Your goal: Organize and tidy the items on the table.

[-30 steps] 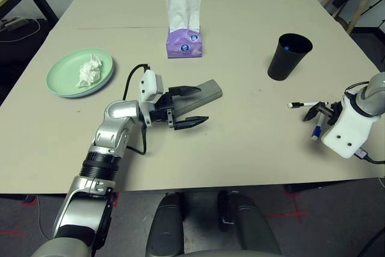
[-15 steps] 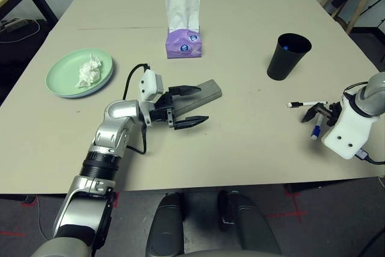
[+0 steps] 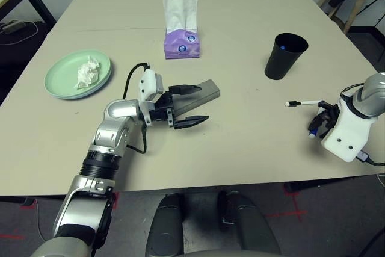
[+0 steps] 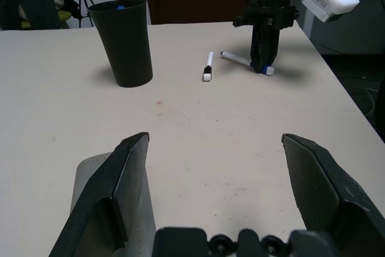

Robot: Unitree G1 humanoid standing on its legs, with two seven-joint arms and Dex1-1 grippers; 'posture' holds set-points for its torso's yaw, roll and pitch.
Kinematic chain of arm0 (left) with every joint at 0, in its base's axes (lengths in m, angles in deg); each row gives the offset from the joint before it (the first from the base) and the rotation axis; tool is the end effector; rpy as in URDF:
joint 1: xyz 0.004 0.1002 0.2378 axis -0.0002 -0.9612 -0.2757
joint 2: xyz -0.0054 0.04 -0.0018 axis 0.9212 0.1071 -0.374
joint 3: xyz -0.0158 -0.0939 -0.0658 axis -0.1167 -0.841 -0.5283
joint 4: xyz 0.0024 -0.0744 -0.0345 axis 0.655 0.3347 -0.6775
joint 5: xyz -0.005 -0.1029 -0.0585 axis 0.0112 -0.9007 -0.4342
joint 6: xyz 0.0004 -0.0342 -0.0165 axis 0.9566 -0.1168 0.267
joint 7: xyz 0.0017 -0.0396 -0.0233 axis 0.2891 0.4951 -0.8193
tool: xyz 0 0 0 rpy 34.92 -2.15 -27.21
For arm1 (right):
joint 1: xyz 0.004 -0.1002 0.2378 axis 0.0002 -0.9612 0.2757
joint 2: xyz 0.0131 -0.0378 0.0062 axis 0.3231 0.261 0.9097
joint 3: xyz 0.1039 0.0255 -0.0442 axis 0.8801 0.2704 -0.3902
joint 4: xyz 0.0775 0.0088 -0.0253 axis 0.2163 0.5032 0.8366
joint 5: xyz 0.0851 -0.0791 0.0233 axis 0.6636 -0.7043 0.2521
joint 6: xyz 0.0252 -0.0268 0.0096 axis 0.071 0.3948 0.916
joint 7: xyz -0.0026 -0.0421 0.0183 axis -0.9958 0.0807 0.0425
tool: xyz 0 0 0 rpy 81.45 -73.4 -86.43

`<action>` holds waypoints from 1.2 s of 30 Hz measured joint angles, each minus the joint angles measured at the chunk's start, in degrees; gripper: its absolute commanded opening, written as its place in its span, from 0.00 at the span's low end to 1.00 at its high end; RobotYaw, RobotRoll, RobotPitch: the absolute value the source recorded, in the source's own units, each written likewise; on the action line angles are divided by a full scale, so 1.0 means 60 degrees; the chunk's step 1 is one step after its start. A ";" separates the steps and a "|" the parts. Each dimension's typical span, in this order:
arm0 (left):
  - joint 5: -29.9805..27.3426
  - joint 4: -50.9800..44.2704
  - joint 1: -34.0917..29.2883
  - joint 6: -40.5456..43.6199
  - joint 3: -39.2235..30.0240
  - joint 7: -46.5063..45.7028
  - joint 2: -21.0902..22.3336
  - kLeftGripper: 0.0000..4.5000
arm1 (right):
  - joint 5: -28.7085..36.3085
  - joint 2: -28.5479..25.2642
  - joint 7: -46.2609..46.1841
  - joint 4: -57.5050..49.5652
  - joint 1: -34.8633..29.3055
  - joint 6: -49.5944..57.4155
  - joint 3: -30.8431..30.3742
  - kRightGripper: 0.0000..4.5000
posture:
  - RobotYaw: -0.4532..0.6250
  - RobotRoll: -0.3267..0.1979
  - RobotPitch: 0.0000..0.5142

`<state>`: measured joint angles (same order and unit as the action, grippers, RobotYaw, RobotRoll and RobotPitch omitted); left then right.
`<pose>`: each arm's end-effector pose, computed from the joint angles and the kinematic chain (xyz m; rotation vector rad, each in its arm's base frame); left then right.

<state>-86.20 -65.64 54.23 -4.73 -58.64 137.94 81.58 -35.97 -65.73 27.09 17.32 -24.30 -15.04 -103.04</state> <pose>0.3216 0.2008 0.1402 0.2570 -0.1631 -1.3462 0.3075 -0.2797 0.2060 -1.9380 0.3536 1.6423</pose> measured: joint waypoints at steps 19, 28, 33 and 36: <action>0.0006 0.0054 0.0086 -0.0105 0.0005 0.0003 -0.0016 1.00 | 0.6798 0.2590 -0.0023 -0.4375 -0.0551 1.2640 0.3235 0.07 | 0.49 0.62 0.27; 0.0006 0.0052 -0.0015 -0.0112 0.0017 -0.0031 -0.0107 1.00 | 0.7867 0.4757 -0.3706 -0.5074 -0.1063 1.4027 0.5372 0.07 | 0.48 0.62 0.28; 0.0024 0.0107 0.0074 -0.0139 0.0042 -0.0069 -0.0184 1.00 | 0.7866 0.6475 -0.6067 -0.4872 -0.0742 1.2602 0.6489 0.07 | 0.48 0.62 0.28; 0.0034 0.0124 0.0102 -0.0154 0.0056 -0.0070 -0.0194 1.00 | 0.7396 0.6905 -0.7702 -0.4555 -0.0311 1.1360 0.6940 0.07 | 0.48 0.62 0.28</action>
<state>-86.00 -64.89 54.84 -5.65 -58.30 137.52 80.42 8.40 -24.31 -19.12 -10.01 -26.17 53.13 -61.40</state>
